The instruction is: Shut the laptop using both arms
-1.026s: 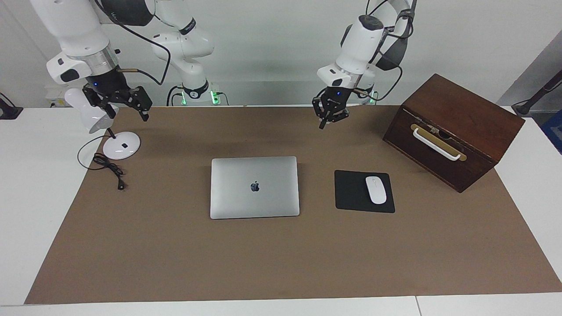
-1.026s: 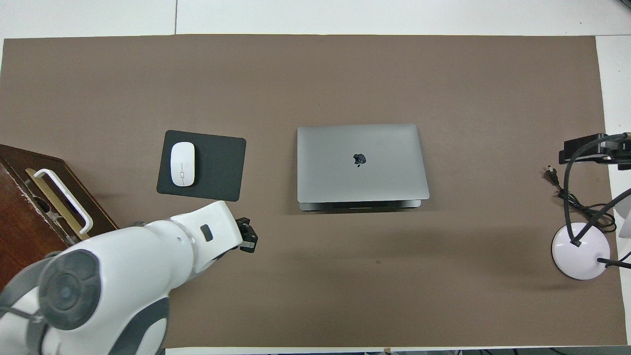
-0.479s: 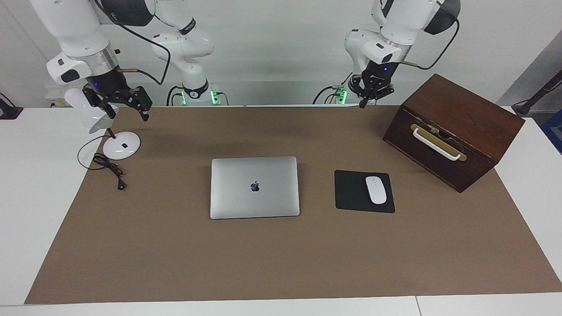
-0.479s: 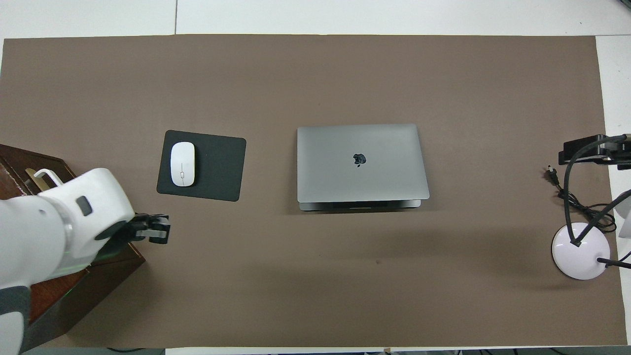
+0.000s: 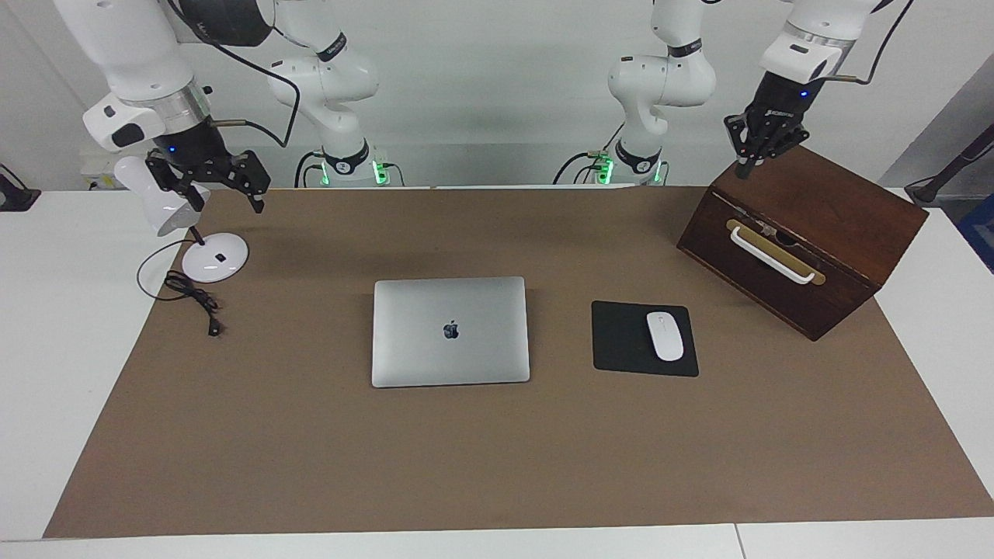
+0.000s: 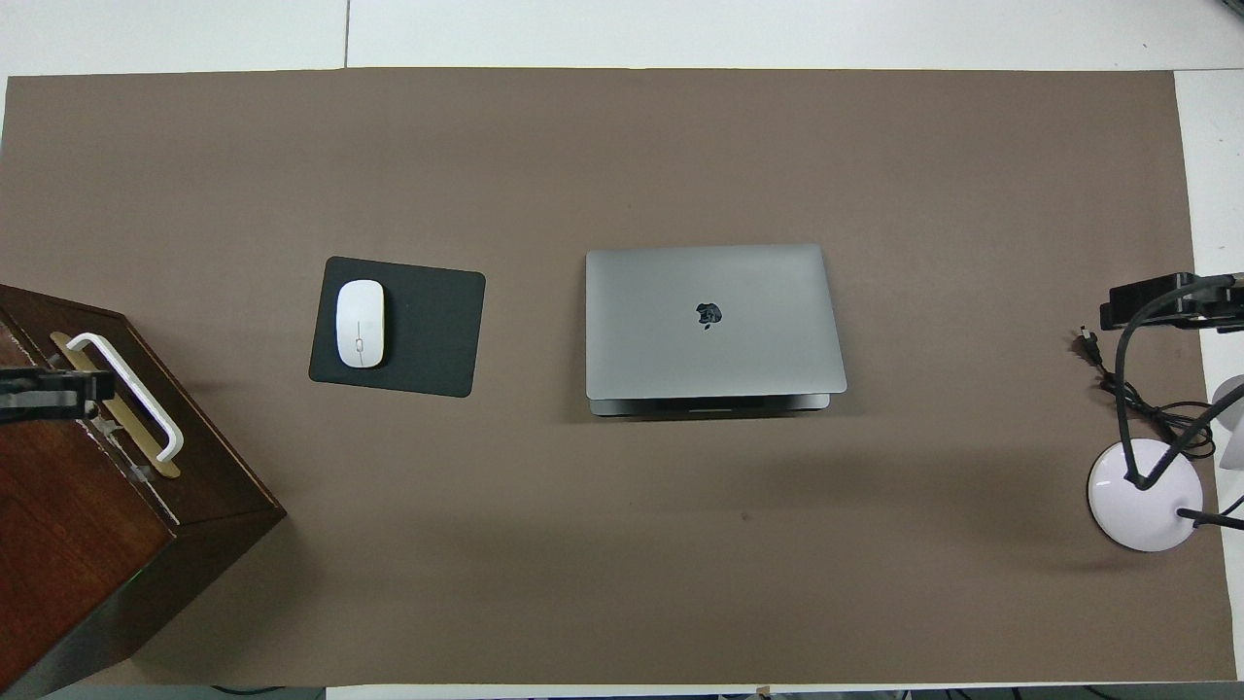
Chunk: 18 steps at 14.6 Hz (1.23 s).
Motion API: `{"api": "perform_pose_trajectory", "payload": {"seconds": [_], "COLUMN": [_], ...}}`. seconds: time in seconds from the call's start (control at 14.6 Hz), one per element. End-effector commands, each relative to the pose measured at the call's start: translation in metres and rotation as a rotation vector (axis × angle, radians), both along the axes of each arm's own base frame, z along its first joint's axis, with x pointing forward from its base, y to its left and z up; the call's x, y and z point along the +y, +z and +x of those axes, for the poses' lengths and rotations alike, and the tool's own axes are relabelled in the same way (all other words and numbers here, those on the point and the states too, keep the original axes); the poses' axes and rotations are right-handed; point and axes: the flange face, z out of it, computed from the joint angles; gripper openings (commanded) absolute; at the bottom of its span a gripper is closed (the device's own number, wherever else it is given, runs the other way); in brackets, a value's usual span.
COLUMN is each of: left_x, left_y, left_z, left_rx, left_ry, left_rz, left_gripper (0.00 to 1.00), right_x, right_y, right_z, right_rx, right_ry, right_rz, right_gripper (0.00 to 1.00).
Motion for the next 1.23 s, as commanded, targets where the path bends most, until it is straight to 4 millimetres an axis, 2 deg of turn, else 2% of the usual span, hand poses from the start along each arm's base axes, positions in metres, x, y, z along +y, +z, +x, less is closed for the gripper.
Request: {"api": "perform_pose_trajectory", "payload": {"seconds": [0.0, 0.07, 0.14, 0.21, 0.55, 0.82, 1.16], "left_x": [0.024, 0.030, 0.038, 0.041, 0.043, 0.044, 0.047], "left_y": [0.018, 0.019, 0.020, 0.022, 0.013, -0.009, -0.034], "left_z": [0.020, 0.024, 0.027, 0.029, 0.056, 0.075, 0.077], "left_rx": [0.022, 0.027, 0.032, 0.029, 0.046, 0.071, 0.105], "left_ry": [0.043, 0.057, 0.075, 0.083, 0.096, 0.102, 0.107], "left_rz": [0.032, 0.034, 0.035, 0.036, 0.039, 0.046, 0.054], "left_gripper": [0.00, 0.00, 0.44, 0.99, 1.00, 1.00, 1.00], "right_x": [-0.003, -0.003, -0.003, -0.003, -0.003, -0.004, -0.004], "right_y": [0.001, 0.000, 0.000, 0.000, 0.000, 0.000, 0.000], "right_z": [-0.008, -0.007, -0.007, -0.008, -0.007, -0.008, -0.007], "right_rx": [-0.002, 0.000, 0.001, 0.000, 0.000, 0.001, 0.000], "right_ry": [0.030, 0.030, 0.030, 0.030, 0.031, 0.030, 0.030], "right_rz": [0.005, 0.005, 0.005, 0.005, 0.005, 0.005, 0.005], "right_gripper": [1.00, 1.00, 1.00, 1.00, 1.00, 1.00, 1.00]}}
